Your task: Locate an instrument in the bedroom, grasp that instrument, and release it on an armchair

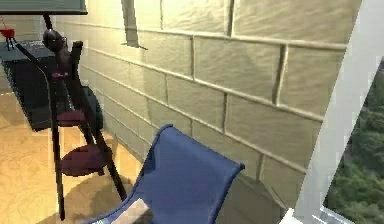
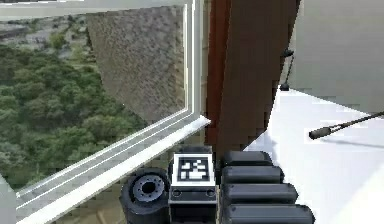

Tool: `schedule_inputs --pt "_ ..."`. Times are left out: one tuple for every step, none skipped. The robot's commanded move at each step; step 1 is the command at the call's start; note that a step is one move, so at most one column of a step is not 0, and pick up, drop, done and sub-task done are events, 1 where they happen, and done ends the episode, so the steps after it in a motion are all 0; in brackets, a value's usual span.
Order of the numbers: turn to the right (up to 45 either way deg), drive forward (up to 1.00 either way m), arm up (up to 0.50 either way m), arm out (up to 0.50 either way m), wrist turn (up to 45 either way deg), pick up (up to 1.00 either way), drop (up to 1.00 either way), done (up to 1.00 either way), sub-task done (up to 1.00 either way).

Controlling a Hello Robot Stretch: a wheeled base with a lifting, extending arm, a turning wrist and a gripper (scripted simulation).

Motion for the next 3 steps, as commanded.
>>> schedule_inputs --pt "0.0 0.2 0.0 0.0 0.0 0.0 0.0 0.0 0.0" --pt "-45.0 0.0 0.0 0.0 0.0 0.0 0.0 0.0 0.0" --pt "-30.0 0.0 0.0 0.0 0.0 0.0 0.0 0.0 0.0"
